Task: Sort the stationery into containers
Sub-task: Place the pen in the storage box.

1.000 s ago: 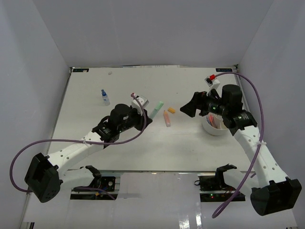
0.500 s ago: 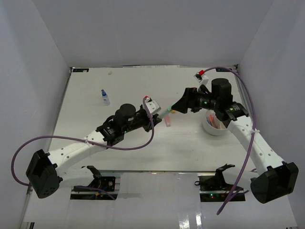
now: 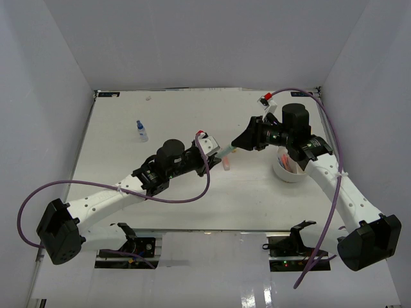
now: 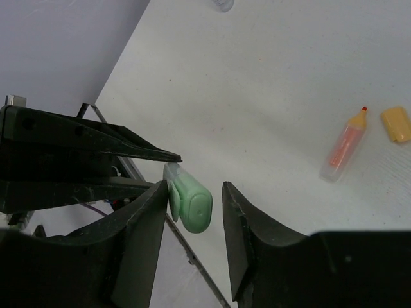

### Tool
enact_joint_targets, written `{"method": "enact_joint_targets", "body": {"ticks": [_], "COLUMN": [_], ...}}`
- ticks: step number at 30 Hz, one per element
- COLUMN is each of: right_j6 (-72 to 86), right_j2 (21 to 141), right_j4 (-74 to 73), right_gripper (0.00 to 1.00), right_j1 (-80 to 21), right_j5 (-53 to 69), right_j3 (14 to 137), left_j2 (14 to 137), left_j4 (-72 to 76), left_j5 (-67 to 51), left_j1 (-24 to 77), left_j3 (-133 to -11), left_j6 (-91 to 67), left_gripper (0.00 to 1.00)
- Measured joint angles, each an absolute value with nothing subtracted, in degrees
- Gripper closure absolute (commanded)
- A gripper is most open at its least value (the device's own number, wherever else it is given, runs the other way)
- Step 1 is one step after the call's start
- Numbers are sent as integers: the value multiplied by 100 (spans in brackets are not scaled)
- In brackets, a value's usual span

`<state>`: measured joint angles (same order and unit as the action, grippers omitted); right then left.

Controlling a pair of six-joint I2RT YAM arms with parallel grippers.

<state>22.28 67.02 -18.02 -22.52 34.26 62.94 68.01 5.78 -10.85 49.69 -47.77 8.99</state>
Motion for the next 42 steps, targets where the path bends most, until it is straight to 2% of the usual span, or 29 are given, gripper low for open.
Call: {"method": "enact_joint_targets", "body": {"ticks": [4,8,9,10,12,13,15,17,23,30,33,42], "right_j6": [2255,2327,2324,2320,2239,2187,2047,1918,1588,1474,1459,1426], "right_j2": [6700,6665,6661,6654,6608,6578,6477,6346,5784,5201,5076,5085], "right_j4": [-1765,-1739,-1741,-1741,-1787,-1833,-2005,-2224,-3155,-4265,-4668,-4930], "right_gripper": [81,89,90,92,92,92,92,92,92,92,92,92], "right_j1": [-2259,-2290,-2290,-2290,-2298,-2296,-2292,-2276,-2117,-1841,-1743,-1236], "right_j5": [3485,3529,3518,3503,3376,3295,2980,2602,788,-1393,-2088,-2899], "right_j3": [6294,6296,6296,6296,6296,6296,6296,6296,6296,6309,6407,6337], "left_j2": [6816,6893,6897,6897,6910,6914,6934,6973,7264,7950,7968,8007], "left_j4": [607,635,646,655,703,742,847,954,991,475,351,252], "left_j5": [-1131,-1157,-1160,-1157,-1142,-1127,-1041,-873,-454,-556,-556,-650], "left_j1": [4969,4969,4969,4969,4971,4971,4974,4974,4672,2969,2703,2696], "left_j3": [-4777,-4775,-4775,-4775,-4775,-4775,-4775,-4775,-4783,-5054,-5054,-5054], "left_j6": [897,886,875,856,808,792,705,572,-40,-1066,-1247,-1409], "left_gripper": [89,77,70,51,33,19,8,2,2,2,2,2]}}
